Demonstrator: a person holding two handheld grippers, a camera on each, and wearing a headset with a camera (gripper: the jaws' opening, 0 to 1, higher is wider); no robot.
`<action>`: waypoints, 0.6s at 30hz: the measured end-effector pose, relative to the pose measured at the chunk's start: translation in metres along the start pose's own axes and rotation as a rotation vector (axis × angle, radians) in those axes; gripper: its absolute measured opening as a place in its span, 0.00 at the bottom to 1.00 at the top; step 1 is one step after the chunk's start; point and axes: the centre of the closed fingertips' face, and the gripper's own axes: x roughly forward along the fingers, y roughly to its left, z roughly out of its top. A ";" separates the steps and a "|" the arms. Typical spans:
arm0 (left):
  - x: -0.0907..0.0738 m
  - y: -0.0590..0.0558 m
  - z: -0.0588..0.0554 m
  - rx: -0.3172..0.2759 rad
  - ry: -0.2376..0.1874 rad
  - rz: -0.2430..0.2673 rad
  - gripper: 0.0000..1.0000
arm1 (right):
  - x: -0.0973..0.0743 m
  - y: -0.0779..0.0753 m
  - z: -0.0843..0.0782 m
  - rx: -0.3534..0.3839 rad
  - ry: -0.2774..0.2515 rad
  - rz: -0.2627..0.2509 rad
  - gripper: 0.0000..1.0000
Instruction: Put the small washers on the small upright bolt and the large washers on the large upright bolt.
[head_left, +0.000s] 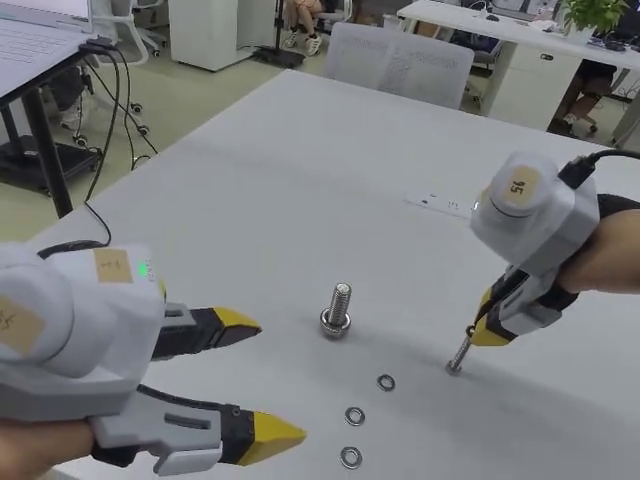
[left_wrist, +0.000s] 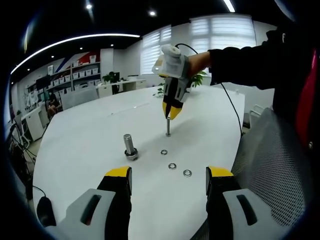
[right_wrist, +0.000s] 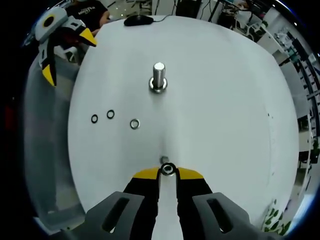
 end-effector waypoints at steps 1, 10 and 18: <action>0.000 0.000 0.001 0.001 -0.001 -0.002 0.59 | 0.000 0.000 0.000 0.001 -0.001 0.000 0.13; 0.000 -0.003 0.006 0.012 -0.006 -0.010 0.59 | 0.001 0.001 0.001 0.006 -0.001 0.005 0.13; -0.001 -0.004 0.008 0.013 -0.011 -0.012 0.59 | 0.007 0.002 0.000 0.009 0.004 0.019 0.13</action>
